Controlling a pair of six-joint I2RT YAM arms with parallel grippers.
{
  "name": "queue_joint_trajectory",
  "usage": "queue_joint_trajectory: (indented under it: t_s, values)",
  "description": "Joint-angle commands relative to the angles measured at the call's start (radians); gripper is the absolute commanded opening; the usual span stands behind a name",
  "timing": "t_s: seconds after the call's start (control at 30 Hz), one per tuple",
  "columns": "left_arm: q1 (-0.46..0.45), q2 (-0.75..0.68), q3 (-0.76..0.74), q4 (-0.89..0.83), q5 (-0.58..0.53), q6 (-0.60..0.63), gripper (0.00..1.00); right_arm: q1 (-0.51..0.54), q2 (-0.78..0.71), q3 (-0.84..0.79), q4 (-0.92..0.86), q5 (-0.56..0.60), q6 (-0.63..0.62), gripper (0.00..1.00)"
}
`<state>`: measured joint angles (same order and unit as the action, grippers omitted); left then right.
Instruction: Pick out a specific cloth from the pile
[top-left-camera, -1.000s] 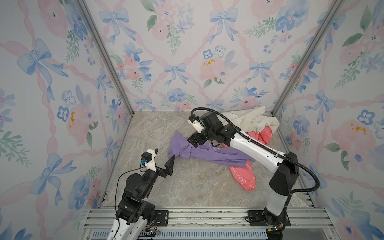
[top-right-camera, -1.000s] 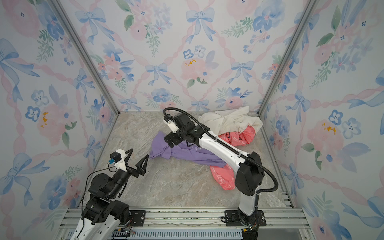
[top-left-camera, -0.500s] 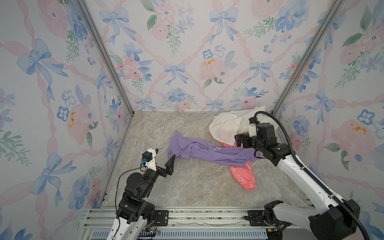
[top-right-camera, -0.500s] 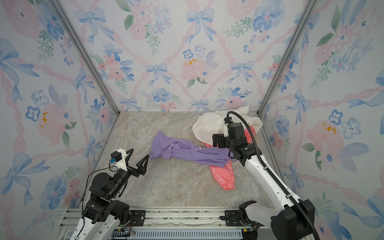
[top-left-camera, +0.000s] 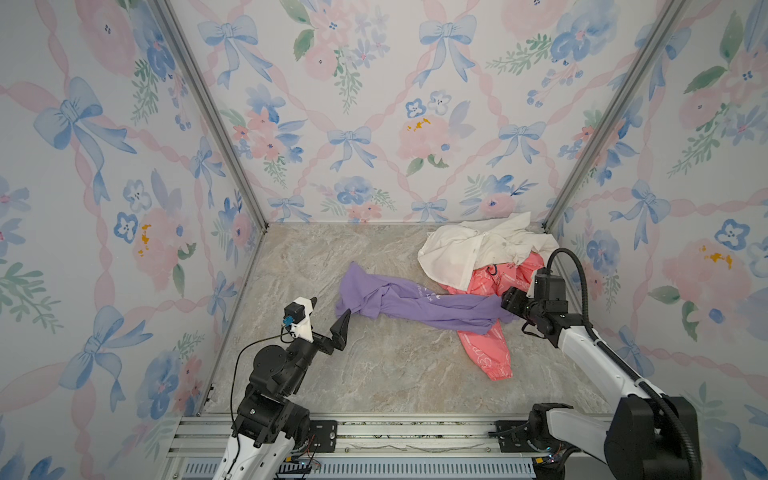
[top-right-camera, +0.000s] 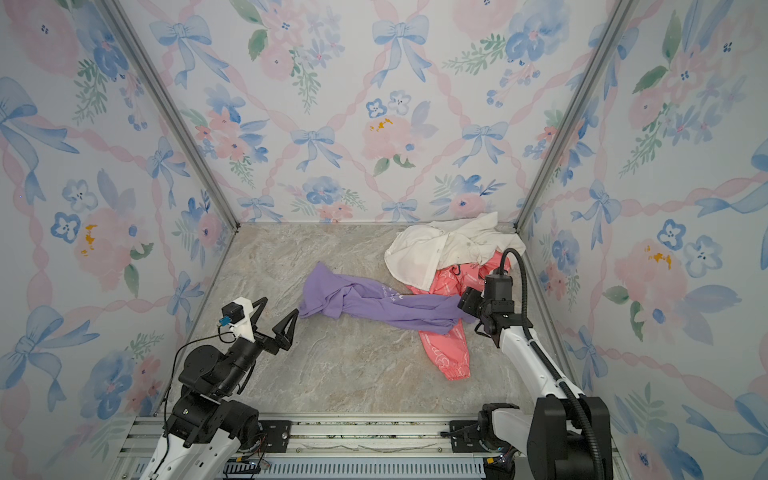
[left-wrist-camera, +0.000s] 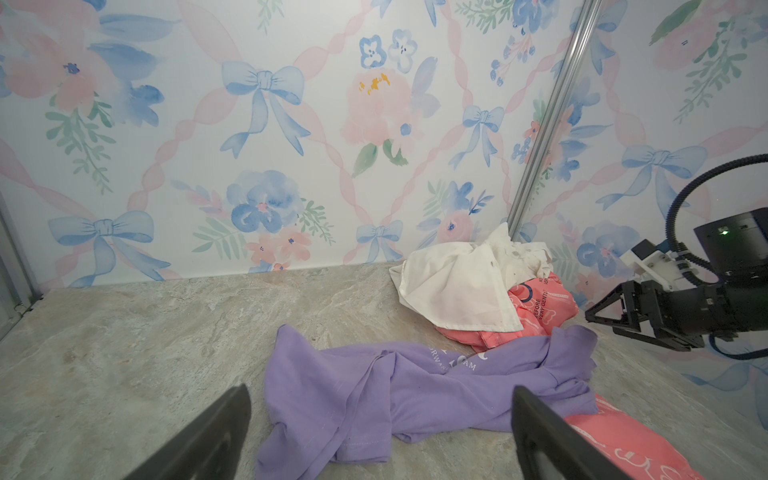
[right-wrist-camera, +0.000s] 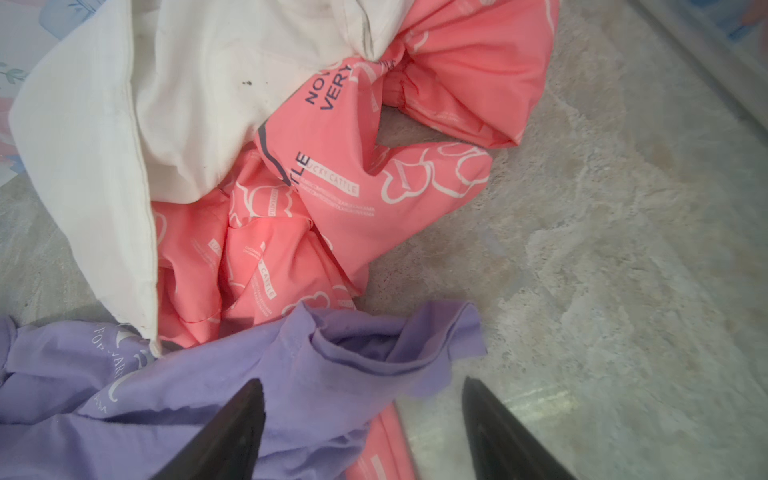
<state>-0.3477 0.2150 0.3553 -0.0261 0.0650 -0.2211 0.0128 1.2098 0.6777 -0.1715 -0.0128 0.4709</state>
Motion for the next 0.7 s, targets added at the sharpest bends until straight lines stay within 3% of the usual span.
queue_joint_trajectory:
  t_s: [0.0, 0.23, 0.43, 0.67]
  values:
    - [-0.006, -0.003, -0.009, -0.004, 0.012, -0.008, 0.98, -0.011, 0.080, -0.003, 0.114, -0.082, 0.052, 0.70]
    - [-0.007, -0.003, -0.010, -0.003, 0.015, -0.008, 0.98, -0.022, 0.220, 0.010, 0.191, -0.097, 0.096, 0.46]
    - [-0.007, -0.009, -0.009, -0.004, 0.015, -0.009, 0.98, -0.027, 0.227, 0.000, 0.225, -0.124, 0.141, 0.07]
    - [-0.008, -0.009, -0.009, -0.004, 0.017, -0.010, 0.98, -0.013, 0.022, -0.005, 0.184, -0.096, 0.189, 0.00]
